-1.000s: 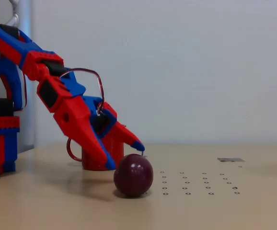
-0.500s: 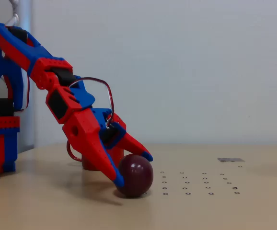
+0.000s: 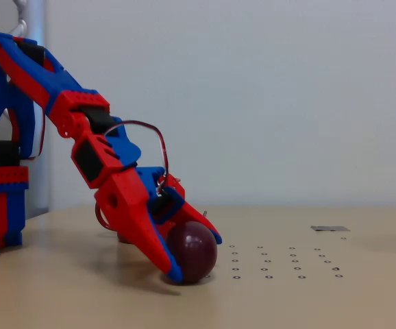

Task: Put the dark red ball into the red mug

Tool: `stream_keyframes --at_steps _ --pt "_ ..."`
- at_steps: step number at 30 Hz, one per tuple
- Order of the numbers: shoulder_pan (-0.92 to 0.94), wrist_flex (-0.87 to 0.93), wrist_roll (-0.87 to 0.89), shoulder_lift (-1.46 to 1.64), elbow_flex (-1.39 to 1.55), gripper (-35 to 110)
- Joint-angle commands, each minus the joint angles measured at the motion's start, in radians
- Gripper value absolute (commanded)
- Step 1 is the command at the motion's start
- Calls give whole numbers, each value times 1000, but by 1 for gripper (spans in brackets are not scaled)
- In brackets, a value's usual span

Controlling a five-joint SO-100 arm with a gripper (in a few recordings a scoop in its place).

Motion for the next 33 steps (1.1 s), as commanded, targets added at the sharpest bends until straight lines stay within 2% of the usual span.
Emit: stream_keyframes --at_steps 1,19,33 --pt "-26 -35 14 37 -74 46" --pt "-78 -32 60 107 32 36" --pt "-84 -31 60 110 -2 35"
